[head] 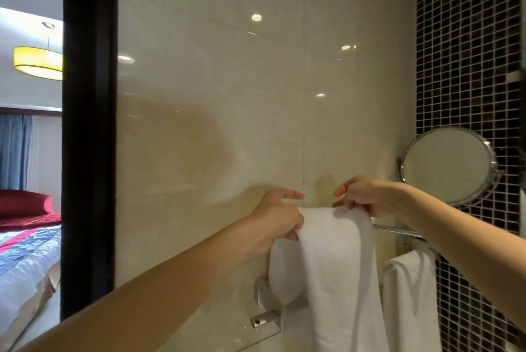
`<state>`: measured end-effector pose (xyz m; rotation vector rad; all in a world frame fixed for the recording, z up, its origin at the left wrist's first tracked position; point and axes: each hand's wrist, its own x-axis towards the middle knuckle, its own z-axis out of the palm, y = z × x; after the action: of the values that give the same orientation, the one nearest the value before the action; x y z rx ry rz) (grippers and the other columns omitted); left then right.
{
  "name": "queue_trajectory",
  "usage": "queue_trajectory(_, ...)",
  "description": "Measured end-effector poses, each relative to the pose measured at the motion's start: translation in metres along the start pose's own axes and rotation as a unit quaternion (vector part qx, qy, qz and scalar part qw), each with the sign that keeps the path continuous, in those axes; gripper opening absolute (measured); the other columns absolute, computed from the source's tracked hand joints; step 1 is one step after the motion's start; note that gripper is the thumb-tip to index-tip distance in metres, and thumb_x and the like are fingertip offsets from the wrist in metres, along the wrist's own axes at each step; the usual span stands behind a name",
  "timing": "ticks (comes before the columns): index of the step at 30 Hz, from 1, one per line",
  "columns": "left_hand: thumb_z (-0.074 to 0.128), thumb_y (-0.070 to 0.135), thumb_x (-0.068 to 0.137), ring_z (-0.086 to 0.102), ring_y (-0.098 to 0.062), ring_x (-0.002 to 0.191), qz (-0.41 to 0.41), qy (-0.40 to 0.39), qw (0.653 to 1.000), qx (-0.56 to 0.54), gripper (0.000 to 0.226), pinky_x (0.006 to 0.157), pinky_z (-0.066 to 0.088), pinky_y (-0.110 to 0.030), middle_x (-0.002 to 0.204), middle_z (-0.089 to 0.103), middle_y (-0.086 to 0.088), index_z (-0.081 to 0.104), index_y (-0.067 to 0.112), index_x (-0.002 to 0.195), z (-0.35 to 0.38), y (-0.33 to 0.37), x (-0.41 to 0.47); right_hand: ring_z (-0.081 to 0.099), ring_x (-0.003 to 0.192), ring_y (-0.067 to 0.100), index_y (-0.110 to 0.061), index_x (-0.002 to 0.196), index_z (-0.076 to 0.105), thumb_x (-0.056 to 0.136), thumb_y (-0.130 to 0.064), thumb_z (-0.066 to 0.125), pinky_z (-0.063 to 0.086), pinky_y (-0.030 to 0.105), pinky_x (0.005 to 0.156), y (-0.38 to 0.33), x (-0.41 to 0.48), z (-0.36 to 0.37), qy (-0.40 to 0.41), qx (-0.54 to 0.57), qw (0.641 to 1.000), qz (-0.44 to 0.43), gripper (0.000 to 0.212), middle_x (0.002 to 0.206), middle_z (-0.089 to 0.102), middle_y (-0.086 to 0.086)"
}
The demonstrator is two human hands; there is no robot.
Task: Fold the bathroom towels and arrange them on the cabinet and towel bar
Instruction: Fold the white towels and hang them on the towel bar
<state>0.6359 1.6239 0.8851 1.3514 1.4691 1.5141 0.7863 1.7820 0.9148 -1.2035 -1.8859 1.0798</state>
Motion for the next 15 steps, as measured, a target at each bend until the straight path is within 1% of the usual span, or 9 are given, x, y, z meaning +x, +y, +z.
queue_trajectory(1,0.050,-0.017,0.074,0.059,-0.023,0.078,-0.007,-0.004,1.000,0.004,0.050,0.049,0.054,-0.026,0.114,0.055,-0.020,0.058,0.018,0.108,0.003,-0.007,0.000,0.062,0.090,0.034,-0.005,0.085,0.056,0.079,0.020,0.030,0.054,0.037,0.076,0.006,-0.001,0.001,0.002,-0.008,1.000,0.009,0.036,0.099,0.065,0.023)
queue_trajectory(3,0.050,-0.017,0.073,0.058,-0.022,0.078,-0.017,-0.006,1.000,0.006,0.049,0.047,0.053,-0.026,0.112,0.055,-0.018,0.058,0.019,0.105,0.008,-0.020,0.000,0.062,0.087,0.033,-0.005,0.083,0.058,0.077,0.020,0.031,0.053,0.031,0.067,0.017,-0.002,0.003,0.008,-0.020,1.000,0.016,0.037,0.090,0.066,0.021)
queue_trajectory(6,0.048,-0.017,0.072,0.057,-0.020,0.079,-0.016,0.012,1.000,0.004,0.047,0.044,0.051,-0.023,0.102,0.056,-0.011,0.059,0.022,0.098,0.014,-0.036,0.000,0.059,0.073,0.025,-0.005,0.080,0.060,0.075,0.020,0.033,0.046,0.021,0.051,0.030,-0.007,0.006,0.004,-0.035,0.999,0.019,0.038,0.080,0.064,0.015)
queue_trajectory(8,0.048,-0.016,0.072,0.057,-0.018,0.076,-0.018,0.016,1.000,0.003,0.047,0.048,0.053,-0.024,0.093,0.055,-0.005,0.058,0.023,0.097,0.015,-0.047,0.000,0.056,0.067,0.022,-0.006,0.076,0.060,0.075,0.021,0.033,0.044,0.019,0.047,0.038,-0.008,0.009,-0.003,-0.037,0.999,0.020,0.038,0.073,0.062,0.013)
queue_trajectory(9,0.047,-0.016,0.072,0.058,-0.018,0.075,-0.020,0.015,1.000,0.005,0.047,0.051,0.054,-0.025,0.091,0.055,-0.005,0.058,0.023,0.097,0.016,-0.052,-0.001,0.055,0.065,0.022,-0.007,0.073,0.059,0.075,0.021,0.033,0.044,0.019,0.048,0.043,-0.008,0.011,-0.004,-0.032,0.999,0.023,0.038,0.071,0.061,0.012)
queue_trajectory(11,0.047,-0.015,0.072,0.059,-0.019,0.077,-0.026,0.009,0.999,0.015,0.048,0.058,0.056,-0.029,0.094,0.056,-0.005,0.059,0.023,0.099,0.018,-0.063,-0.002,0.057,0.066,0.021,-0.007,0.070,0.058,0.079,0.021,0.035,0.047,0.023,0.056,0.054,-0.007,0.014,-0.011,-0.015,0.999,0.033,0.038,0.072,0.061,0.013)
queue_trajectory(13,0.047,-0.013,0.072,0.059,-0.019,0.080,-0.028,0.012,0.999,0.030,0.048,0.064,0.057,-0.033,0.096,0.055,-0.003,0.059,0.024,0.099,0.021,-0.073,-0.004,0.060,0.072,0.022,-0.006,0.074,0.058,0.082,0.020,0.036,0.049,0.027,0.062,0.066,-0.006,0.017,-0.021,-0.002,0.999,0.047,0.035,0.080,0.062,0.017)
queue_trajectory(15,0.047,-0.012,0.071,0.058,-0.015,0.080,-0.029,0.026,0.998,0.044,0.048,0.067,0.057,-0.033,0.090,0.048,0.008,0.059,0.025,0.100,0.024,-0.082,-0.006,0.061,0.079,0.022,-0.006,0.081,0.058,0.083,0.020,0.039,0.051,0.027,0.062,0.076,-0.005,0.019,-0.026,0.000,0.998,0.061,0.032,0.092,0.063,0.020)
